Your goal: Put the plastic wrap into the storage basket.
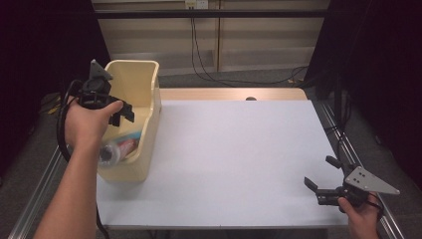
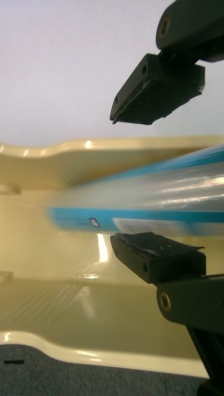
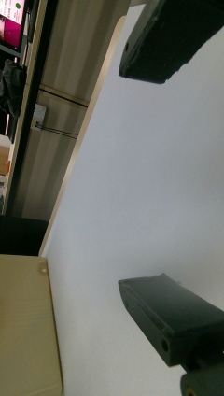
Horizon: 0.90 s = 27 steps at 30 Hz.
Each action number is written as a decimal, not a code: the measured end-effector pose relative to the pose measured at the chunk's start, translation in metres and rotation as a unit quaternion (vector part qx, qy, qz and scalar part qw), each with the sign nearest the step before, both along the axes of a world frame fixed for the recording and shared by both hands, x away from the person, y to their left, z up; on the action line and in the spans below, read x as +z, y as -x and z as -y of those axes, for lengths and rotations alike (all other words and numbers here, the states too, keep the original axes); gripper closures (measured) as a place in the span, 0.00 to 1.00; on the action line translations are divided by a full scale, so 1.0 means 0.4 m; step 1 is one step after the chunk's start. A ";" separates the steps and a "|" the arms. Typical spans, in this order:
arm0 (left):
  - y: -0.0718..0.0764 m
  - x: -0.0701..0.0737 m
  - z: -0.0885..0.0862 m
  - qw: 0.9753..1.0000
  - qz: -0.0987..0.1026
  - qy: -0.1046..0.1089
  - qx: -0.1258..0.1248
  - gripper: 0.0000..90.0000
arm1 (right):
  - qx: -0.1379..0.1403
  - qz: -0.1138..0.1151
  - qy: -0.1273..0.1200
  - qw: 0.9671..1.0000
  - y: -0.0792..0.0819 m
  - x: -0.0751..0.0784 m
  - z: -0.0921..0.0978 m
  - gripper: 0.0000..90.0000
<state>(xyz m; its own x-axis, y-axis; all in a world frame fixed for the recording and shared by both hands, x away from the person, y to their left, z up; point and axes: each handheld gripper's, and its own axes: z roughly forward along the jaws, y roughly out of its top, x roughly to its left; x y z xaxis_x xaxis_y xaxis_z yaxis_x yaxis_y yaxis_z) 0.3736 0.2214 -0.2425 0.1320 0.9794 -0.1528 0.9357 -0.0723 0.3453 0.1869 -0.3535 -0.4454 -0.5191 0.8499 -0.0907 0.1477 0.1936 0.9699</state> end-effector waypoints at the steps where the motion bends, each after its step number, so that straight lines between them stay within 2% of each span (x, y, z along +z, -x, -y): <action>1: 0.002 0.001 0.009 1.000 -0.001 0.004 -0.008 0.34 | 0.000 0.000 -0.001 1.000 0.000 0.001 0.000 0.00; 2: 0.003 0.000 0.019 1.000 0.006 0.008 -0.009 0.33 | 0.001 0.000 -0.002 1.000 0.001 0.002 0.000 0.00; 4: 0.002 -0.008 0.032 1.000 0.008 0.021 -0.012 0.31 | 0.001 0.002 -0.003 1.000 0.001 0.002 -0.001 0.00; 6: 0.000 -0.019 0.049 1.000 0.003 0.011 -0.021 0.31 | 0.001 0.001 -0.001 1.000 0.001 0.001 -0.001 0.00; 14: -0.004 -0.043 0.095 0.998 0.009 0.031 -0.051 0.28 | -0.002 -0.003 -0.004 1.000 0.000 -0.003 0.004 0.00; 19: -0.005 -0.062 0.135 0.996 0.002 0.032 -0.077 0.25 | 0.002 -0.005 -0.003 1.000 0.002 -0.005 0.001 0.00; 24: 0.003 -0.081 0.173 0.995 0.009 0.040 -0.091 0.22 | 0.007 -0.004 0.006 1.000 0.002 -0.005 -0.002 0.00; 27: 0.010 -0.092 0.191 0.994 0.006 0.040 -0.103 0.21 | 0.008 -0.002 0.001 1.000 0.002 0.000 -0.008 0.00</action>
